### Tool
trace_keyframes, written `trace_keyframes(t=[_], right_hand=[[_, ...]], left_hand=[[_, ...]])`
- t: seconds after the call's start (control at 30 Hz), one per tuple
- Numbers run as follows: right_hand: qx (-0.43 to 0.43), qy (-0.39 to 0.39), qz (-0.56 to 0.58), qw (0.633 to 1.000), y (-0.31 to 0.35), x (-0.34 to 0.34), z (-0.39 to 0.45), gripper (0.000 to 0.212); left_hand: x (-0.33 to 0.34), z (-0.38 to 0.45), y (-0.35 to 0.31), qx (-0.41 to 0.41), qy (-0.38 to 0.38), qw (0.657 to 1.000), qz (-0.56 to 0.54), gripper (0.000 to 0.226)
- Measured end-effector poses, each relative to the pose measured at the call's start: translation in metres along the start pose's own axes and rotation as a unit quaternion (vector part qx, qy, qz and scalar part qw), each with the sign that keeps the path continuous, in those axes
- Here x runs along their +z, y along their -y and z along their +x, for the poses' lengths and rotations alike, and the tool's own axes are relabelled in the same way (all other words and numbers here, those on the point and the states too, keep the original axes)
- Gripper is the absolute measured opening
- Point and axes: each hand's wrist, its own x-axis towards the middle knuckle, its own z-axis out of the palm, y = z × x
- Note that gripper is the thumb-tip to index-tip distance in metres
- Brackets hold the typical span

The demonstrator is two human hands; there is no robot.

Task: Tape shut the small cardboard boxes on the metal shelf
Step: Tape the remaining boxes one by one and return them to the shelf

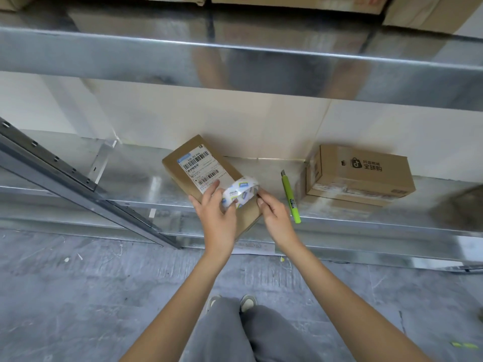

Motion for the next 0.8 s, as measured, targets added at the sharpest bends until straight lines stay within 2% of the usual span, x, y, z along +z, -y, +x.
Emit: trace_keyframes(t=[0.03, 0.13, 0.2, 0.27, 0.33, 0.4, 0.5, 0.6, 0.7, 0.8], right_hand=[[0.003, -0.003, -0.001, 1.000, 0.001, 0.000, 0.001, 0.038], [-0.001, -0.019, -0.005, 1.000, 0.005, 0.003, 0.004, 0.042], [-0.025, -0.017, -0.033, 0.999, 0.006, 0.005, 0.002, 0.052], [-0.044, -0.015, -0.079, 0.996, 0.006, 0.005, -0.001, 0.060], [-0.047, -0.019, -0.106, 0.993, 0.008, 0.004, 0.001, 0.062], [-0.043, -0.013, -0.117, 0.992, 0.010, 0.004, 0.002, 0.059], [-0.032, 0.002, -0.120, 0.992, 0.012, 0.003, 0.005, 0.057], [-0.017, 0.008, -0.121, 0.992, 0.014, 0.003, 0.008, 0.057], [-0.003, 0.017, -0.125, 0.992, 0.014, 0.003, 0.011, 0.056], [0.004, 0.019, -0.126, 0.992, 0.012, 0.004, 0.011, 0.055]], left_hand=[[-0.006, -0.003, 0.000, 0.006, -0.005, 1.000, -0.026, 0.017], [-0.029, -0.018, -0.003, 0.010, 0.033, 0.997, -0.062, 0.036], [-0.044, -0.028, -0.002, 0.029, 0.066, 0.997, 0.007, 0.032], [-0.056, -0.035, 0.000, 0.054, 0.082, 0.987, 0.125, 0.027], [-0.065, -0.035, -0.002, 0.070, 0.075, 0.972, 0.213, 0.028], [-0.070, -0.036, -0.007, 0.066, 0.087, 0.962, 0.250, 0.029], [-0.075, -0.039, -0.011, 0.051, 0.104, 0.961, 0.251, 0.027], [-0.081, -0.042, -0.005, 0.060, 0.094, 0.964, 0.242, 0.011], [-0.086, -0.048, 0.012, 0.068, 0.101, 0.957, 0.262, 0.034], [-0.084, -0.052, 0.025, 0.016, 0.119, 0.959, 0.256, 0.038]])
